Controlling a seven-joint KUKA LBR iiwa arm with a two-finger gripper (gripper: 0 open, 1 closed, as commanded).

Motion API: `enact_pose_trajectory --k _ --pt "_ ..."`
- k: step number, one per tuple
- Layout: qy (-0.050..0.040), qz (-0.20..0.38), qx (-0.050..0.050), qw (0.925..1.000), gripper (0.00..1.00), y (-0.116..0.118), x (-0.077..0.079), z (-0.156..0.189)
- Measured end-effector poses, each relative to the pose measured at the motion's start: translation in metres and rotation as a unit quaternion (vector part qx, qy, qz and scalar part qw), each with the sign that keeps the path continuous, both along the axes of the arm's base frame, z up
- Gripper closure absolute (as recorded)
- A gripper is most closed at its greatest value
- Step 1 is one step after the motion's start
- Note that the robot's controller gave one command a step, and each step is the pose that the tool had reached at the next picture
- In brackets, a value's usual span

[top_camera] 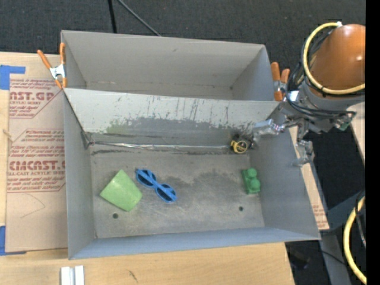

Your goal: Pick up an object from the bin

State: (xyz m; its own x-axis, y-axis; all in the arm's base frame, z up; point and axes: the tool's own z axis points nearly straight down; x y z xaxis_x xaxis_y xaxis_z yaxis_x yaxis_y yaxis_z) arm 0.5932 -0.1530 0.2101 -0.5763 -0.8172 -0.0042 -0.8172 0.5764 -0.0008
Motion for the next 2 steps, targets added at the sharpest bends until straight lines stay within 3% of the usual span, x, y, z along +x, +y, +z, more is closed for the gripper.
enact_pose_trajectory --k 1,2 --pt "0.0040 0.038 0.004 0.9993 0.00 0.0183 -0.0531 -0.1181" --pt "0.0016 0.038 0.000 0.9993 1.00 0.0138 -0.0513 -0.1147"
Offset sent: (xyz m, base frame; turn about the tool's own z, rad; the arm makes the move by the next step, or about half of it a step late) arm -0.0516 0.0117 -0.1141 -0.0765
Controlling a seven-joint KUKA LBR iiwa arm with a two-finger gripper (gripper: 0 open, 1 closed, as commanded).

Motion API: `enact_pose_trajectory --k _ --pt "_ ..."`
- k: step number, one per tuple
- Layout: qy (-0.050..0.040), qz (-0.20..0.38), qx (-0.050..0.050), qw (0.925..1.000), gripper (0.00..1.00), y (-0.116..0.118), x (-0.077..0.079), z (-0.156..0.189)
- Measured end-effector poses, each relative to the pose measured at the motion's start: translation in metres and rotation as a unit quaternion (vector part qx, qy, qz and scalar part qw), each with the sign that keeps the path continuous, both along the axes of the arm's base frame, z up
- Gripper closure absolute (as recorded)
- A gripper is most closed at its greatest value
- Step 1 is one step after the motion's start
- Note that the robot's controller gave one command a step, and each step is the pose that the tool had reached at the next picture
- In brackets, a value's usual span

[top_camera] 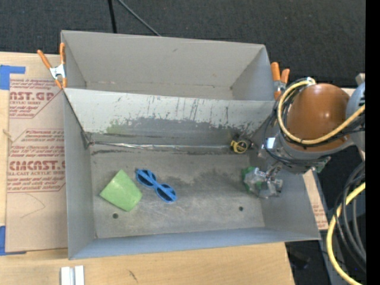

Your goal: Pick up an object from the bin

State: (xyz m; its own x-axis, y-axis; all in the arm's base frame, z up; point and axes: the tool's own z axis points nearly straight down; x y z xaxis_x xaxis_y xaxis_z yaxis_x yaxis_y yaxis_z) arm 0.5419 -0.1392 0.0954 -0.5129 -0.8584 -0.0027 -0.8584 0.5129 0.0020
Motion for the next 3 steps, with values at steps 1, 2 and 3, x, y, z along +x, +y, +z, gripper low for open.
enact_pose_trajectory --k 1,2,3 --pt "-0.0004 0.000 0.002 1.0000 0.00 0.0029 0.0006 0.0002" --pt "-0.0005 0.000 0.000 1.0000 1.00 0.0000 0.0001 0.0000" --pt "-0.0010 0.000 0.002 1.0000 0.00 0.0029 0.0007 0.0002"
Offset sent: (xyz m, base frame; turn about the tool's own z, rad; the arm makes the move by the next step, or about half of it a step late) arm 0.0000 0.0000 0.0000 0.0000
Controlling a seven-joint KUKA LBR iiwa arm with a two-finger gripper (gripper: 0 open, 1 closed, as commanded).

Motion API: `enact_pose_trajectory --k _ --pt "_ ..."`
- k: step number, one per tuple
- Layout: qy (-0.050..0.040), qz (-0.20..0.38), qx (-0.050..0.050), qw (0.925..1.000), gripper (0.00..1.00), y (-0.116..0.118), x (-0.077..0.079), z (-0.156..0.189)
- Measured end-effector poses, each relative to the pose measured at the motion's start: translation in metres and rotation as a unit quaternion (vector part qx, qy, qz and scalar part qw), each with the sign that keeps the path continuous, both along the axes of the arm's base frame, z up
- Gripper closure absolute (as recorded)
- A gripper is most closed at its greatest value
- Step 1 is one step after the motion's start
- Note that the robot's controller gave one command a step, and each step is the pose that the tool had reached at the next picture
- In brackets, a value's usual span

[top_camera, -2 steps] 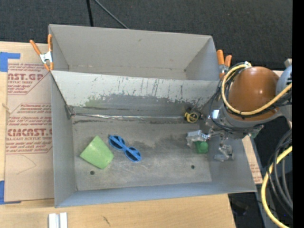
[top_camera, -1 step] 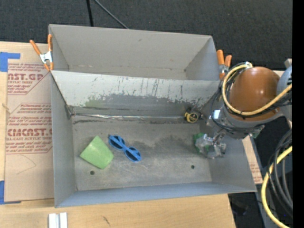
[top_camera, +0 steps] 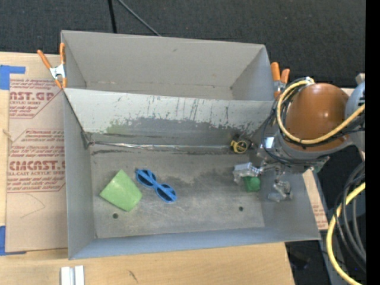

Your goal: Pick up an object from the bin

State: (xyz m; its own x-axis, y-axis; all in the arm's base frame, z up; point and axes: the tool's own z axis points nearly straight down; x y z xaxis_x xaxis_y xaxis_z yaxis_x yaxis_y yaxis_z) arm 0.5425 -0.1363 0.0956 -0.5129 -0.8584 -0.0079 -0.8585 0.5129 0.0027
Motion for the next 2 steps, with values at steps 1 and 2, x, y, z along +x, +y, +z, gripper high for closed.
enact_pose_trajectory --k 1,2 --pt "-0.0009 0.054 0.007 0.9985 0.00 0.008 -0.001 -0.012" --pt "-0.0017 0.068 -0.001 0.9977 0.00 0.010 0.049 -0.005"
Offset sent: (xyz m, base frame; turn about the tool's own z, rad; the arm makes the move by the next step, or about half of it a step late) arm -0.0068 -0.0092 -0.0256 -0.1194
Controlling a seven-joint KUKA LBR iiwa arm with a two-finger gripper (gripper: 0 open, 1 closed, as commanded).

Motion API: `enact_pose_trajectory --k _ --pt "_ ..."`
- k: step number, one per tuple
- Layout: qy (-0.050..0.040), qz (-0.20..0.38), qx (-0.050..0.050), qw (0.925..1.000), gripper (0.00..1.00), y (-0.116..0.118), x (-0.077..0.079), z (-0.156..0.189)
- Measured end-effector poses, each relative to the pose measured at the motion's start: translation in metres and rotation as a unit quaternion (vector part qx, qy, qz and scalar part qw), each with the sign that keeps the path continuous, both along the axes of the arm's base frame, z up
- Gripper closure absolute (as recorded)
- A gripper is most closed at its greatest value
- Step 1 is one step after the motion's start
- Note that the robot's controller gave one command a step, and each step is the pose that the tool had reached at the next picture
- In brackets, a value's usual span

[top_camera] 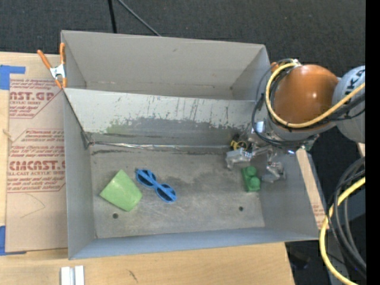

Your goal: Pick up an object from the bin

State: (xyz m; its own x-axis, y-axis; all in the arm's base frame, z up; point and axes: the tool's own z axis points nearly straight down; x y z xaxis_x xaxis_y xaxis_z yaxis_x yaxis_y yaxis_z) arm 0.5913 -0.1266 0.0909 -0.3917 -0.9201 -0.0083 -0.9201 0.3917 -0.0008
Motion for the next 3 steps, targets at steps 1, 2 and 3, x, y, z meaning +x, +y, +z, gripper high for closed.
enact_pose_trajectory --k 1,2,3 --pt "-0.0001 0.000 -0.001 1.0000 1.00 -0.002 -0.001 0.000" --pt "-0.0035 -0.025 -0.004 0.9997 1.00 -0.011 -0.018 0.216" --pt "0.0003 0.102 -0.003 0.9948 1.00 -0.028 -0.004 0.206"
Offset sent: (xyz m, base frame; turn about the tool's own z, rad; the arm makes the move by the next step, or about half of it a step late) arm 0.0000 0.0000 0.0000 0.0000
